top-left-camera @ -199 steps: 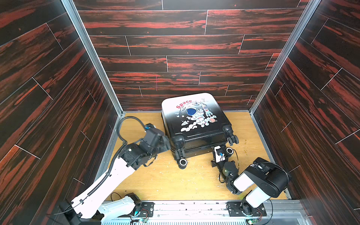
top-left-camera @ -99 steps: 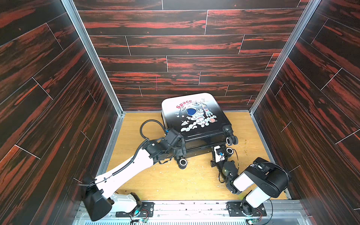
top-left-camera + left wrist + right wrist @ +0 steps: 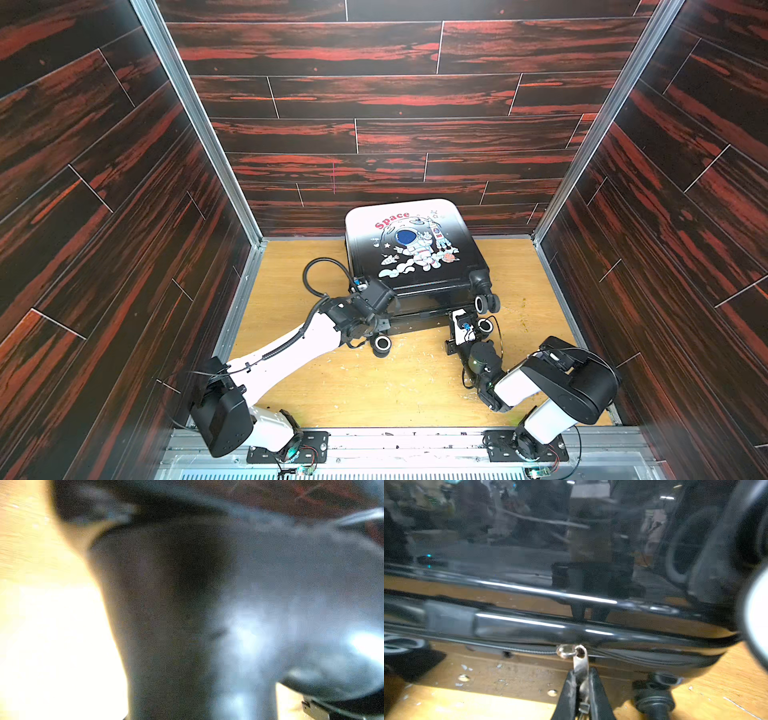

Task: Open the suitcase zippers
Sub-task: Move the suitcase to the center of the board.

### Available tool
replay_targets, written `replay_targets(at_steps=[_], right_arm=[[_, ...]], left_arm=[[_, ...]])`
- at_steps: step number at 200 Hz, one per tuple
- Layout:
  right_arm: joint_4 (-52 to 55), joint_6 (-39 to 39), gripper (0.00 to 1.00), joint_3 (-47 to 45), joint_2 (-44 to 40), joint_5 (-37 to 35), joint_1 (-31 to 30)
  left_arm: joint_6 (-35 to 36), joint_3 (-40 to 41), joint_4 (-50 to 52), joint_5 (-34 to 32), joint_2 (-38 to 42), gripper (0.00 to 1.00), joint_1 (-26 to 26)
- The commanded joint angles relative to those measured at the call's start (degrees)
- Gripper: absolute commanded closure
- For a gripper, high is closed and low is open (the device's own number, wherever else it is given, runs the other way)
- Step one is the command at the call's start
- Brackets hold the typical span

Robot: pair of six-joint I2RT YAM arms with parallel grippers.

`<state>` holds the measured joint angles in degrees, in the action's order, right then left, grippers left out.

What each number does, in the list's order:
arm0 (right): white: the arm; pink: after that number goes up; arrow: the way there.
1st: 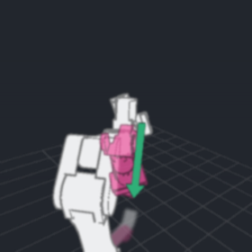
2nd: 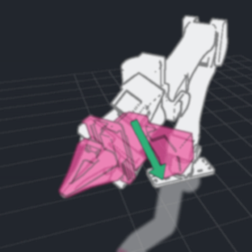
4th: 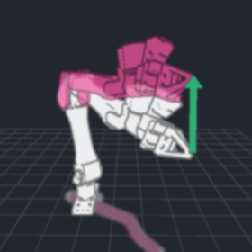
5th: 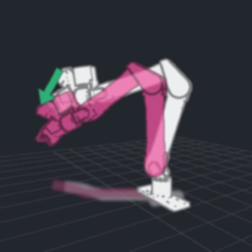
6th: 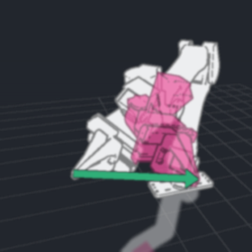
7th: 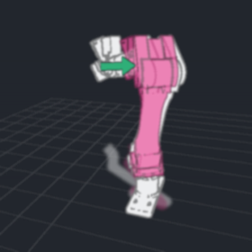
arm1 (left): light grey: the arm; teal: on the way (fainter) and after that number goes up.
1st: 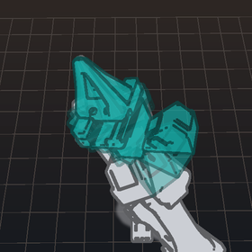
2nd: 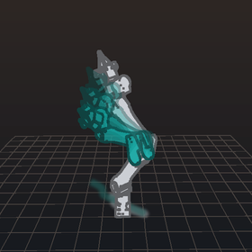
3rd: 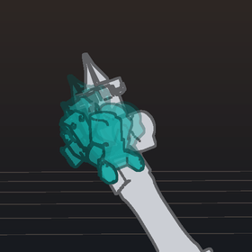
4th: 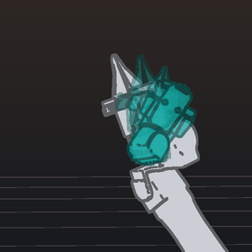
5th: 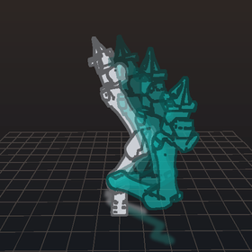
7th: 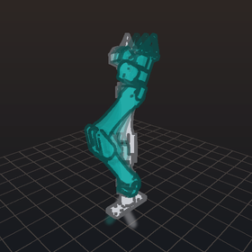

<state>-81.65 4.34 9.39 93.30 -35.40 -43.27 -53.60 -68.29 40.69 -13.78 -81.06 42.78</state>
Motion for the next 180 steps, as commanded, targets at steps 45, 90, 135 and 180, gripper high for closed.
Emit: replay_targets(at_steps=[45,90,135,180], right_arm=[[-5.3,6.78,1.0,2.59,4.02,-10.77,-2.89],[-11.61,13.7,1.0,3.1,9.26,-10.77,-6.24],[-10.82,16.4,1.0,4.53,11.42,-11.15,-8.06],[1.09,19.69,1.0,8.9,9.72,-8.6,-9.47]], left_arm=[[0.67,-2.25,6.27,-6.56,6.44,1.0,-10.42],[2.79,-2.89,6.78,-4.94,6.37,1.0,-13.99],[6.06,-4.58,8.75,-5.47,6.31,1.0,-15.14],[9.35,-5.34,10.22,-6.16,6.09,1.0,-15.87]])
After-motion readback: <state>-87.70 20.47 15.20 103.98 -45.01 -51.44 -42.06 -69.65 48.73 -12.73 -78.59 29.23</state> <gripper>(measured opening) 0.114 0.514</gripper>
